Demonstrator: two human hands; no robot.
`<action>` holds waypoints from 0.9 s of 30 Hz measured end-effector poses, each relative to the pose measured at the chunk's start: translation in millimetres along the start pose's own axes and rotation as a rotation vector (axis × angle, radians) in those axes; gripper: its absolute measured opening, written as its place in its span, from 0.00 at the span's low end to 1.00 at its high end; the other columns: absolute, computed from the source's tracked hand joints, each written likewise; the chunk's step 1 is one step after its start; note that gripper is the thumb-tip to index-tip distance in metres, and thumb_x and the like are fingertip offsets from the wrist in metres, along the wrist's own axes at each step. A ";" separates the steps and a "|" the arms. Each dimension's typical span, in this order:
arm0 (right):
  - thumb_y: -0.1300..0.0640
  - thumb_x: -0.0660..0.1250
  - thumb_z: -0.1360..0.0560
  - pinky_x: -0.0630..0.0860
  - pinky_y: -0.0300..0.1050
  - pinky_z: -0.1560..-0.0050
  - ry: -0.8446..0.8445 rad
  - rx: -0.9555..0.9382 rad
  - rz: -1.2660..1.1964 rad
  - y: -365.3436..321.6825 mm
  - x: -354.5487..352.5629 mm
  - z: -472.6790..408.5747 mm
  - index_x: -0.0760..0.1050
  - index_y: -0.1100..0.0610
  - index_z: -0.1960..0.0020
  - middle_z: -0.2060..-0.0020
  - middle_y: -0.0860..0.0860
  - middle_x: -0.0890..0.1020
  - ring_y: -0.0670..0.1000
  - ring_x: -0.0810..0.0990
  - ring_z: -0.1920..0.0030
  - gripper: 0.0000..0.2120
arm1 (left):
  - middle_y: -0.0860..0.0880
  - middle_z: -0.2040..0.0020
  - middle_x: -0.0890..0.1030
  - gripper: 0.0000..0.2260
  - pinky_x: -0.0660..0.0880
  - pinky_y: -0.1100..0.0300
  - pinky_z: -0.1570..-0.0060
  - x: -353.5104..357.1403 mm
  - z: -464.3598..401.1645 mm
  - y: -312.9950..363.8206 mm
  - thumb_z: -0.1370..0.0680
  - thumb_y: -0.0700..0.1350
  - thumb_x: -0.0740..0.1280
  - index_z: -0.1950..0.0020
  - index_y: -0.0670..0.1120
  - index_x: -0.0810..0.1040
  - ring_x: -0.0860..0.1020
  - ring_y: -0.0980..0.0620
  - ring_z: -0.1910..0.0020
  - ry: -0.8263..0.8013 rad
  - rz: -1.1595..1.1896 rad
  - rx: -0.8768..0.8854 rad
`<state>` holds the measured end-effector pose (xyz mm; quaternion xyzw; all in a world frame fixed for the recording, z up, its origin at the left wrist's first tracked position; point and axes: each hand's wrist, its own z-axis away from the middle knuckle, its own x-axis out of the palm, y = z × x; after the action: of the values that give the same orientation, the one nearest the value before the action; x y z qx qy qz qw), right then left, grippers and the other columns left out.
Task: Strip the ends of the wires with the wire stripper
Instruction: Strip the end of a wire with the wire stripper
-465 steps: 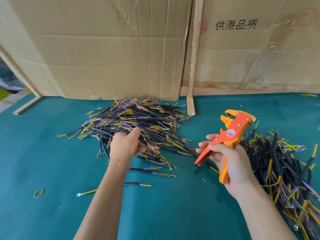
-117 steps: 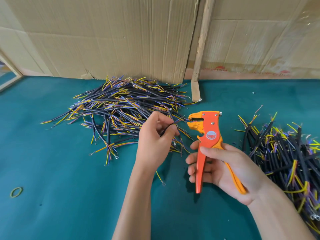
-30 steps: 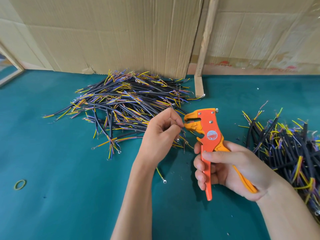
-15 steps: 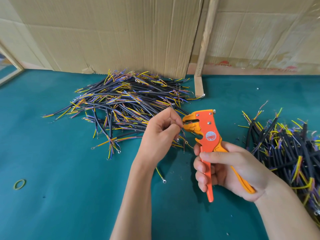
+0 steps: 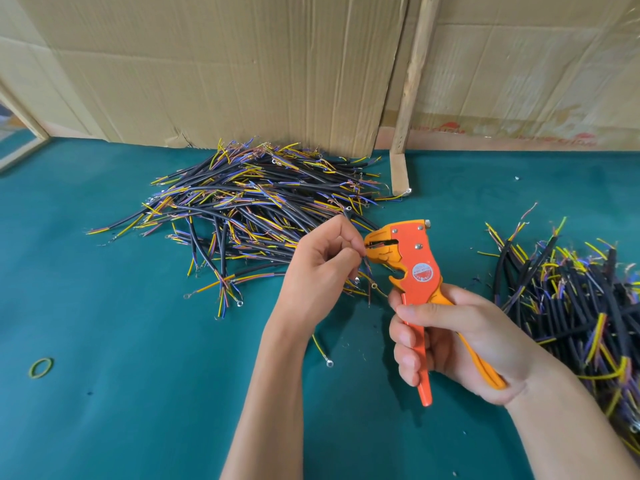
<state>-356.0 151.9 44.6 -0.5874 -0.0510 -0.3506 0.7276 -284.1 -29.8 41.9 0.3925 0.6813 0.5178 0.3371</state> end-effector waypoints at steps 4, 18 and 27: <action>0.62 0.71 0.26 0.76 0.53 0.67 -0.001 -0.013 0.011 0.8 1.0 -0.5 0.76 0.59 0.53 0.65 0.60 0.72 0.59 0.73 0.69 0.05 | 0.49 0.72 0.73 0.07 0.62 0.72 0.74 0.5 -0.1 0.8 0.29 0.34 0.60 0.60 0.44 0.74 0.66 0.61 0.76 0.002 0.020 0.002; 0.62 0.72 0.26 0.78 0.55 0.65 -0.034 -0.018 0.012 0.1 0.3 -0.1 0.76 0.60 0.51 0.64 0.61 0.73 0.60 0.75 0.68 0.06 | 0.53 0.72 0.74 0.05 0.62 0.73 0.74 1.9 1.1 2.6 0.29 0.32 0.59 0.59 0.39 0.73 0.67 0.61 0.76 -0.018 0.066 0.029; 0.60 0.75 0.29 0.78 0.57 0.62 -0.056 -0.030 -0.021 -0.2 -2.1 1.2 0.77 0.60 0.48 0.62 0.62 0.76 0.62 0.77 0.65 0.12 | 0.53 0.73 0.73 0.05 0.62 0.73 0.74 1.1 0.5 1.8 0.29 0.33 0.59 0.59 0.40 0.73 0.67 0.61 0.76 -0.009 0.062 0.024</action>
<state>-357.3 153.9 44.1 -0.6072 -0.0723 -0.3426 0.7133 -283.9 -28.4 43.5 0.4200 0.6733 0.5180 0.3193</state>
